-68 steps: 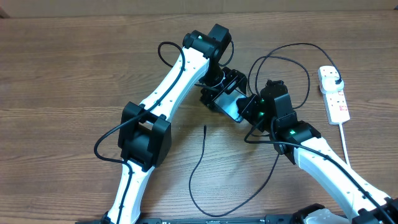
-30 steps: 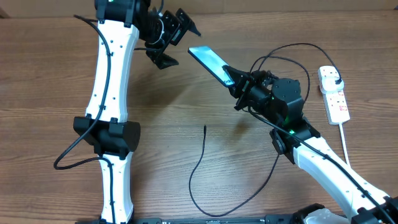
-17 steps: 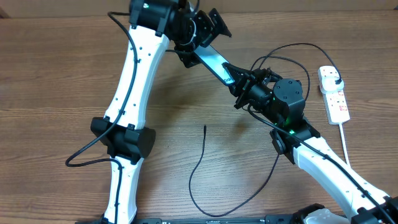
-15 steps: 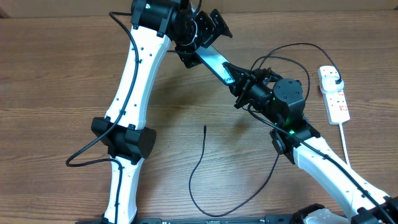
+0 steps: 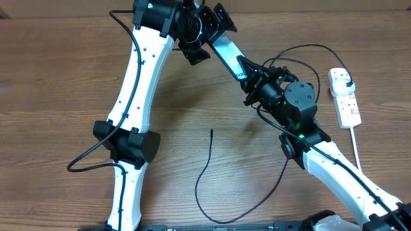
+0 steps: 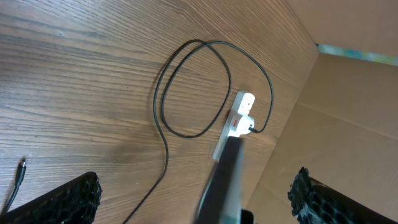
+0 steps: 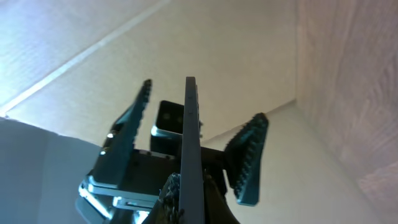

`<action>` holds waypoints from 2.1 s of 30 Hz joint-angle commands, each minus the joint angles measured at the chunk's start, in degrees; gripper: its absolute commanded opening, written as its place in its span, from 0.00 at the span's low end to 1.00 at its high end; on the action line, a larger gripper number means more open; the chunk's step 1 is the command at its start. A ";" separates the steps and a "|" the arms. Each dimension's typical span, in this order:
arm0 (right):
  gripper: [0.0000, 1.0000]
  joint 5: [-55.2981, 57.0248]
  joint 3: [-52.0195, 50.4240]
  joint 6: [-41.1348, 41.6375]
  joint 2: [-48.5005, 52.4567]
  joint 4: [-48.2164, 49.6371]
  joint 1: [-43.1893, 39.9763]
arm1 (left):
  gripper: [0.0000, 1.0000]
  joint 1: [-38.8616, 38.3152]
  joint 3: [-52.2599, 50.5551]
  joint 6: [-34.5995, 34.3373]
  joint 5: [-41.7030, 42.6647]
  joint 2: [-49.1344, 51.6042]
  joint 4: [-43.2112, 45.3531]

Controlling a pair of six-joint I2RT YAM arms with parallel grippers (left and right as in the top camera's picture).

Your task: Plug charger to phone and switch on socket

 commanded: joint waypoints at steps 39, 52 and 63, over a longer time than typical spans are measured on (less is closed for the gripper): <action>0.04 -1.88 0.90 7.96 -0.37 2.54 0.24 | 0.20 -1.22 1.16 0.09 2.97 -0.24 1.64; 0.10 -2.51 0.90 7.96 -0.37 2.14 0.28 | 0.13 -1.40 1.16 1.07 2.71 -0.24 1.73; 0.25 -2.51 0.90 7.96 -0.37 0.92 0.28 | 0.04 -1.40 1.16 2.89 2.75 -0.24 2.75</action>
